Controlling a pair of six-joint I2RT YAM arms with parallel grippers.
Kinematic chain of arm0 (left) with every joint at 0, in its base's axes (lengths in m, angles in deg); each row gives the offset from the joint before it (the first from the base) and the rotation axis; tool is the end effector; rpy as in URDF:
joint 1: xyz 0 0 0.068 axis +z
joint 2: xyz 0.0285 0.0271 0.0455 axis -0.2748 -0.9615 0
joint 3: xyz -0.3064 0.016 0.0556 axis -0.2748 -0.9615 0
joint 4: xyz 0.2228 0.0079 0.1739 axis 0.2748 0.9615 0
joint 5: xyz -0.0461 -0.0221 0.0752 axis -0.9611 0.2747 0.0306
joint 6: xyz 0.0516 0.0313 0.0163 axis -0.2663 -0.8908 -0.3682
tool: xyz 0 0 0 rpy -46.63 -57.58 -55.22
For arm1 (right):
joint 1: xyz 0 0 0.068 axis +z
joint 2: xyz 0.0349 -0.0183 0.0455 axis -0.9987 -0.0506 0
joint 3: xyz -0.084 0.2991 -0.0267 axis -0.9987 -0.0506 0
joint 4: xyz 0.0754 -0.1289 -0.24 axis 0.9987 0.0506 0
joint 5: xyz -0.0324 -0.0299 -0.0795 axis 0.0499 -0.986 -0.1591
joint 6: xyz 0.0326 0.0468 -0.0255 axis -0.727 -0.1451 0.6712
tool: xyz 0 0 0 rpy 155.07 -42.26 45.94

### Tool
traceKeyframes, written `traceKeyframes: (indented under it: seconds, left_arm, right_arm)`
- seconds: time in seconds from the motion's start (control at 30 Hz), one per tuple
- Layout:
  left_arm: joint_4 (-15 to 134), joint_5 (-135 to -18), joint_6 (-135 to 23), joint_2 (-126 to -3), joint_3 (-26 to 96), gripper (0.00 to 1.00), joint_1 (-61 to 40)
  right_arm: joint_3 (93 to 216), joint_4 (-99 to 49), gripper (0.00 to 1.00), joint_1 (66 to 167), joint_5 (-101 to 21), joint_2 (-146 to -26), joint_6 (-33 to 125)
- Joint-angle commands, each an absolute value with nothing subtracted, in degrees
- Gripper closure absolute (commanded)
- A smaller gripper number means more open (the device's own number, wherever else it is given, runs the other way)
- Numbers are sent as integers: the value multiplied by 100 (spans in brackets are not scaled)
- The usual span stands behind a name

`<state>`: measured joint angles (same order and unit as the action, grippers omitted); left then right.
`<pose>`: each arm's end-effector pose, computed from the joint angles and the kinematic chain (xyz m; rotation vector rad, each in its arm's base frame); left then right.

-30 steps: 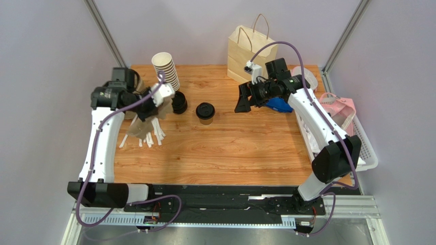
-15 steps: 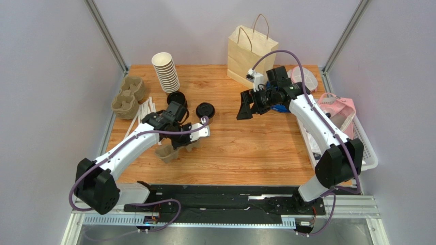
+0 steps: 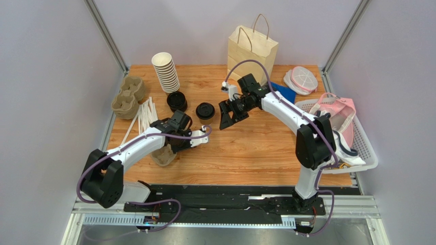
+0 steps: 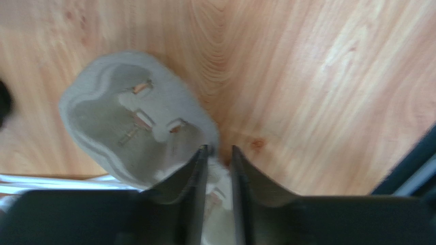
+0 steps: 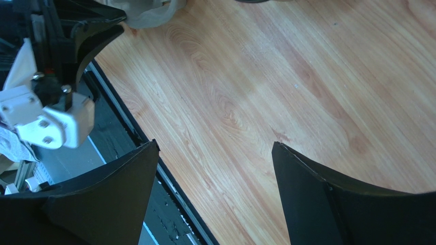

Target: Pack the takeout coffee

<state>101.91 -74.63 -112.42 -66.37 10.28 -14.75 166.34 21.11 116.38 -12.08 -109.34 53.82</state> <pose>0.2172 -0.1350 0.2169 1.7307 2.1708 -0.0870 0.3525 0.2291 0.2878 -0.8953 2.5303 0.9756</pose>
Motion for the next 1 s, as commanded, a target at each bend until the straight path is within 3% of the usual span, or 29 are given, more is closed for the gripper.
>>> traceKeyframes:
  seconds: [0.0, 0.07, 0.1, 0.17, 0.2, 0.43, 0.97]
  left_arm:
    - [10748, -8121, -10974, -6383, 1407, 54, -1367]
    - [10986, -8593, -10877, -6129, 1758, 48, -1192]
    - [11196, -8736, -10815, -6049, 1899, 31, -1104]
    - [11382, -9200, -10640, -5856, 2347, 28, -893]
    - [11513, -9333, -10569, -5811, 2488, 19, -605]
    - [11664, -10424, -9831, -5583, 3428, 15, 723]
    - [11075, -10513, -9180, -5424, 3298, 14, 1076]
  right_arm:
    - [17270, 1720, 13, 11759, -1263, -11269, 5395]
    - [17524, 1719, 13, 11804, -1289, -11514, 5447]
    - [17639, 1771, 13, 11847, -1307, -11594, 5483]
    - [17919, 1833, 13, 11883, -1333, -11787, 5571]
    - [17999, 1860, 13, 11926, -1342, -11945, 5588]
    - [18422, 1737, 13, 12181, -1693, -12420, 5825]
    - [19266, 1289, 14, 12419, -2115, -13273, 5993]
